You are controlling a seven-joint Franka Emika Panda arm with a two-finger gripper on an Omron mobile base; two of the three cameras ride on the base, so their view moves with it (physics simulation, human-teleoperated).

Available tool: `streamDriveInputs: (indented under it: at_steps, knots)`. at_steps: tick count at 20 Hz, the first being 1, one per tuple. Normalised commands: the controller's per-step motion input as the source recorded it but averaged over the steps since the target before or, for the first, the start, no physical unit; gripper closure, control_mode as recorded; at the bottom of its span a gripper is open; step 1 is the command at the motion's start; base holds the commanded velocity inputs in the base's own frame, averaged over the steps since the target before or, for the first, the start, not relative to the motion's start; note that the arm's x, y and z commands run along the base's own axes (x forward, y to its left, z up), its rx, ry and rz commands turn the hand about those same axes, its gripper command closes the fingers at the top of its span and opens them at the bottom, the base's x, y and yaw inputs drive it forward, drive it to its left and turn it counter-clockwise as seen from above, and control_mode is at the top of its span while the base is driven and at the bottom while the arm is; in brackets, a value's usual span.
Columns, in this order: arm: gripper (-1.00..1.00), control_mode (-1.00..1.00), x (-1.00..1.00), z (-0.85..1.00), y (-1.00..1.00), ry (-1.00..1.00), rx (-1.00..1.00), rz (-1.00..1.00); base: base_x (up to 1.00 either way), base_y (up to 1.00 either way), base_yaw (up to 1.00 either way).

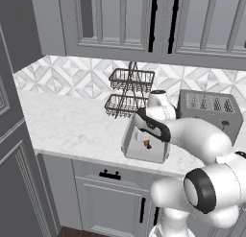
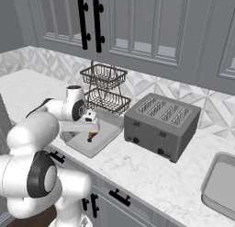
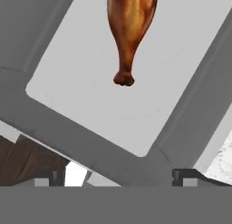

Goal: Place one lemon and one chicken drumstick in each tupperware on the nearby counter, to pack two identical lunches.

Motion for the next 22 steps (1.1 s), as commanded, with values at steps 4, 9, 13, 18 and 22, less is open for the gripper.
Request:
streamDriveInputs:
  at_steps: [4,9,13,18,22]
  knots:
    - [-1.0,-1.0,-0.99,0.29,-0.02,0.13,0.0,0.0,0.0,0.0,0.0]
    - [-1.0,-1.0,-1.0,0.58,0.0,0.0,0.01,0.0,0.0,0.0,0.0]
    - [-1.0,-1.0,-1.0,0.49,0.0,-0.06,0.01,0.0,0.0,0.0,0.0]
    - [-1.0,-1.0,-0.41,0.12,0.0,-0.07,0.0,0.01,0.0,0.0,0.0]
    - [-1.0,-1.0,0.0,0.0,0.0,0.0,0.0,0.0,0.0,0.0,0.0]
